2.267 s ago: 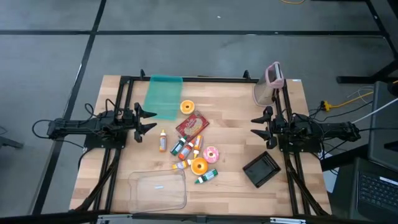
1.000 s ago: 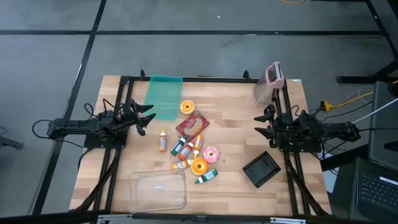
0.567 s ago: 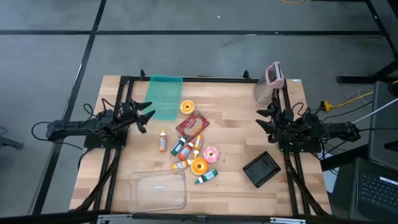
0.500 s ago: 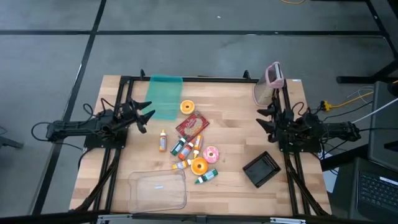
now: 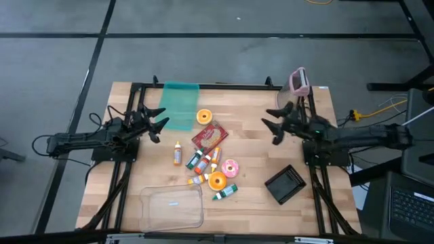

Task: Pick & Place Food Item
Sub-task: Put the popcorn pack into the blue bin

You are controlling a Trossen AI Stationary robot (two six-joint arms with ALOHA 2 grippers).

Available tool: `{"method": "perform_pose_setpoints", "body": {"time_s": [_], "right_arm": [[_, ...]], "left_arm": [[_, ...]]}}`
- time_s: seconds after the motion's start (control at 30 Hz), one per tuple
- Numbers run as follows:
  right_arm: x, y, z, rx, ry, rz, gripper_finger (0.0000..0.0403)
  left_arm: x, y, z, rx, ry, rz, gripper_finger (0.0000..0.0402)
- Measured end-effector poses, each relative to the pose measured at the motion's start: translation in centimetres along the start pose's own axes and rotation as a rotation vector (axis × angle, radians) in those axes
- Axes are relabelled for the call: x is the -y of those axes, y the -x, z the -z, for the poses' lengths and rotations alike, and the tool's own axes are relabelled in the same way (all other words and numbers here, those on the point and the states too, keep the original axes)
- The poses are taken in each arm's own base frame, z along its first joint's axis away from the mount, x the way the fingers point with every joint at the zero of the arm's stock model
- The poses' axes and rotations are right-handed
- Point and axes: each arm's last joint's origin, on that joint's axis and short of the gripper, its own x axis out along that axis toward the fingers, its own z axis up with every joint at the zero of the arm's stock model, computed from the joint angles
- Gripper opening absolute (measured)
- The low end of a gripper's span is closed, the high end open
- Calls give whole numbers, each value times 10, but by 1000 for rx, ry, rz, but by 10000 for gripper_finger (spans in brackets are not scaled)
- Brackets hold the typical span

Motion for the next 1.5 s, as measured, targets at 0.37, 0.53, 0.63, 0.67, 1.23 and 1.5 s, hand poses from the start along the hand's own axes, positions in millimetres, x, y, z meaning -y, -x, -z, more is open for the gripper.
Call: {"method": "perform_pose_setpoints", "body": {"time_s": [0.37,0.53,0.63,0.67,1.23,1.5], "right_arm": [[3,-126,-18,-163,148,71,222],[25,-160,-31,-247,182,141,222],[30,-173,-42,-266,186,123,222],[31,-176,-45,-265,184,111,222],[26,-179,-58,-239,199,53,222],[24,-179,-58,-238,194,2,222]], "left_arm": [[3,-3,-47,101,-198,-9,224],[3,-3,-63,22,-229,-15,224],[1,-2,-69,-69,-263,-58,224],[1,-2,-71,-101,-273,-76,224],[7,-69,-29,-666,-302,3,224],[39,-88,4,-868,-588,187,224]]}}
